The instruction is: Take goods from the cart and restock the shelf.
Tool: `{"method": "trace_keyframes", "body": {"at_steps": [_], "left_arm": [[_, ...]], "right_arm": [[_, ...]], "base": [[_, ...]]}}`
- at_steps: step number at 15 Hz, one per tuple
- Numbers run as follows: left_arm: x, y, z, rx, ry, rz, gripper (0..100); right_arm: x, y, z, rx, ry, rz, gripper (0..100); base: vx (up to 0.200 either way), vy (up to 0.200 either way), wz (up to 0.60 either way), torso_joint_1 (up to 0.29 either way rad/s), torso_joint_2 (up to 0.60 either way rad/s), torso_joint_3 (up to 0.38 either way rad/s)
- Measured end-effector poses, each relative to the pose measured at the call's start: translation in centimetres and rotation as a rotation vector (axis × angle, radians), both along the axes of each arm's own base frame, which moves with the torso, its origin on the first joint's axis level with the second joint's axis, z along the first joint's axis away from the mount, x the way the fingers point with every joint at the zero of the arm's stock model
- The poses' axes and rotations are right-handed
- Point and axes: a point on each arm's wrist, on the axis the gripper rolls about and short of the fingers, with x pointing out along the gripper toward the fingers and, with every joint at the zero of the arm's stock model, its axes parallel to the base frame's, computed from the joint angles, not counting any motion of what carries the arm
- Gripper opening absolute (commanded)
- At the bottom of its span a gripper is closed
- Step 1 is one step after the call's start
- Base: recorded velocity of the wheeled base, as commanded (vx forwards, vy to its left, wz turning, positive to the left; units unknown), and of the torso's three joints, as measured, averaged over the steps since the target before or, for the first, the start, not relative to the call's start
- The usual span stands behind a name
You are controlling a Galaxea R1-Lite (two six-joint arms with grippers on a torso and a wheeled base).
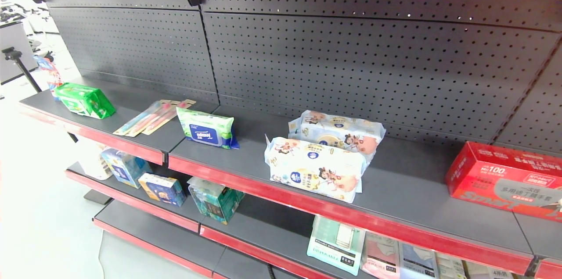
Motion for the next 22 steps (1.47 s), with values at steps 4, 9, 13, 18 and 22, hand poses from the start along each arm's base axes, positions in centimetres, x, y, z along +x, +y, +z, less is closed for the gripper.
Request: {"method": "trace_keyframes", "body": {"at_steps": [4, 9, 13, 18, 22], "left_arm": [[0.00, 0.00, 0.00, 0.000, 0.000, 0.000, 100], [0.00, 0.00, 0.01, 0.001, 0.000, -0.001, 100], [0.00, 0.00, 0.00, 0.002, 0.000, -0.001, 100], [0.00, 0.00, 0.00, 0.001, 0.000, -0.001, 100], [0.00, 0.00, 0.00, 0.001, 0.000, 0.000, 100]], "right_arm": [[0.00, 0.00, 0.00, 0.000, 0.000, 0.002, 100], [0.00, 0.01, 0.00, -0.002, 0.000, 0.003, 100], [0.00, 0.01, 0.00, -0.003, 0.000, 0.005, 100], [0.00, 0.01, 0.00, -0.003, 0.000, 0.005, 100], [0.00, 0.01, 0.00, -0.004, 0.000, 0.005, 100]], "base": [[0.000, 0.000, -0.15, -0.001, 0.00, 0.003], [0.000, 0.000, -0.60, 0.008, 0.00, 0.001], [0.000, 0.000, -0.60, 0.005, 0.00, 0.002], [0.000, 0.000, -0.60, 0.002, 0.00, 0.003], [0.000, 0.000, 0.00, 0.000, 0.00, 0.000]]}}
